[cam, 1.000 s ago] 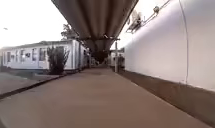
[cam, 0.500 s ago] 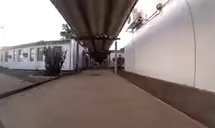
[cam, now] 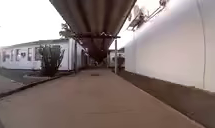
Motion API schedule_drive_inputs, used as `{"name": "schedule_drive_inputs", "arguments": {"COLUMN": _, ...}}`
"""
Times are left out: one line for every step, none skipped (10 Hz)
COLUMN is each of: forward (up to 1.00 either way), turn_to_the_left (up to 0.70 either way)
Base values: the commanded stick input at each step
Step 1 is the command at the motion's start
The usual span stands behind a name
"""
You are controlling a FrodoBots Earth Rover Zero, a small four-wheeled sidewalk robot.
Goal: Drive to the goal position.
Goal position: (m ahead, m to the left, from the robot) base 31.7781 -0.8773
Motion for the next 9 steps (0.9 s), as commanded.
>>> {"name": "schedule_drive_inputs", "arguments": {"forward": 0.70, "turn_to_the_left": 0.31}}
{"name": "schedule_drive_inputs", "arguments": {"forward": 0.70, "turn_to_the_left": 0.25}}
{"name": "schedule_drive_inputs", "arguments": {"forward": 0.70, "turn_to_the_left": 0.11}}
{"name": "schedule_drive_inputs", "arguments": {"forward": 0.70, "turn_to_the_left": 0.00}}
{"name": "schedule_drive_inputs", "arguments": {"forward": 0.70, "turn_to_the_left": 0.00}}
{"name": "schedule_drive_inputs", "arguments": {"forward": 0.70, "turn_to_the_left": 0.00}}
{"name": "schedule_drive_inputs", "arguments": {"forward": 0.70, "turn_to_the_left": 0.00}}
{"name": "schedule_drive_inputs", "arguments": {"forward": 0.70, "turn_to_the_left": 0.00}}
{"name": "schedule_drive_inputs", "arguments": {"forward": 0.70, "turn_to_the_left": 0.00}}
